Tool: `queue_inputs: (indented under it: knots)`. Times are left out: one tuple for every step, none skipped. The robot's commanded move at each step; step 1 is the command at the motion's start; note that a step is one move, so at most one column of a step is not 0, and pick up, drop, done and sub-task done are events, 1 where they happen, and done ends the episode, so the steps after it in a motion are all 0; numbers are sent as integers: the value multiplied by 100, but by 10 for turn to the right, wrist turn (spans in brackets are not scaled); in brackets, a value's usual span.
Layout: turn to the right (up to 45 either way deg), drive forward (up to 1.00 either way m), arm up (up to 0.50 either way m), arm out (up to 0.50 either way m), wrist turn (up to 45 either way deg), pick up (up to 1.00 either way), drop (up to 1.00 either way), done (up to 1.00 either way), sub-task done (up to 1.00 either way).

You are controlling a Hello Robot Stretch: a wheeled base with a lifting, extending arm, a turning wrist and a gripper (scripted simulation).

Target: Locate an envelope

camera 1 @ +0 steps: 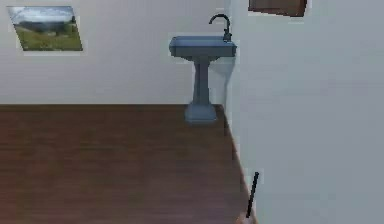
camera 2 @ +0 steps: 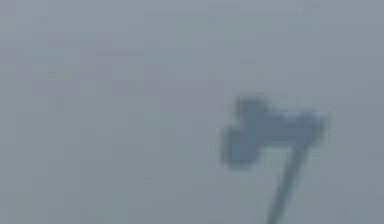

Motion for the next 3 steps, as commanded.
queue_inputs:
  knots:
    - [-450,0,0,0,0,0,0,0,0]
    - [-420,0,0,0,0,0,0,0,0]
    - [0,15,0,0,0,0,0,0,0]
